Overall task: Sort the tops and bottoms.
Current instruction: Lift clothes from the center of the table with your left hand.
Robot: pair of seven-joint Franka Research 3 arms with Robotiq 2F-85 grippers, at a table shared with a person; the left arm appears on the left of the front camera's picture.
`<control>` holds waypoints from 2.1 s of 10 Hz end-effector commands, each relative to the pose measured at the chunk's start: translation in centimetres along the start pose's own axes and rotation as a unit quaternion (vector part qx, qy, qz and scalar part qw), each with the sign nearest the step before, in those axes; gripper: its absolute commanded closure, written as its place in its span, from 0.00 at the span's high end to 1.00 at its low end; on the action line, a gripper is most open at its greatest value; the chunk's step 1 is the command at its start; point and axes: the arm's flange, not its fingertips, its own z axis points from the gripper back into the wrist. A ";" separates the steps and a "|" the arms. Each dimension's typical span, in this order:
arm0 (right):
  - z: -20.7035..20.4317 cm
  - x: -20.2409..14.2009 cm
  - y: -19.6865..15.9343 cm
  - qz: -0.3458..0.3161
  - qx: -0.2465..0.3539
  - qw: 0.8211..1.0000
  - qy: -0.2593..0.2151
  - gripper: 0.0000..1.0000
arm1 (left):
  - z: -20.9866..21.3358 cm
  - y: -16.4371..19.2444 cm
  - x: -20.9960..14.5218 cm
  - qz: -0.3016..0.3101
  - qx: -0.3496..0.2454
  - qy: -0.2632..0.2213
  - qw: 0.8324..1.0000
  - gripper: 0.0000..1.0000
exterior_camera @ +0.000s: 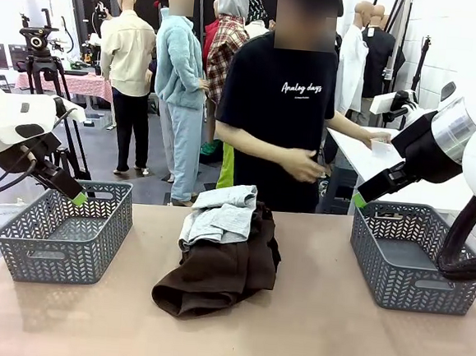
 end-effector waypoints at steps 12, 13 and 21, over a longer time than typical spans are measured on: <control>-0.3 0.1 -0.1 0.003 -0.002 1.000 -0.001 1.00 | 0.2 0.0 -0.1 -0.002 -0.002 0.002 1.000 1.00; -0.3 0.1 -0.1 0.003 -0.002 1.000 -0.001 1.00 | 0.2 0.0 -0.1 -0.002 -0.002 0.002 1.000 1.00; -0.3 0.1 -0.1 0.003 -0.002 1.000 -0.001 1.00 | 0.2 0.0 -0.1 -0.002 -0.002 0.002 1.000 1.00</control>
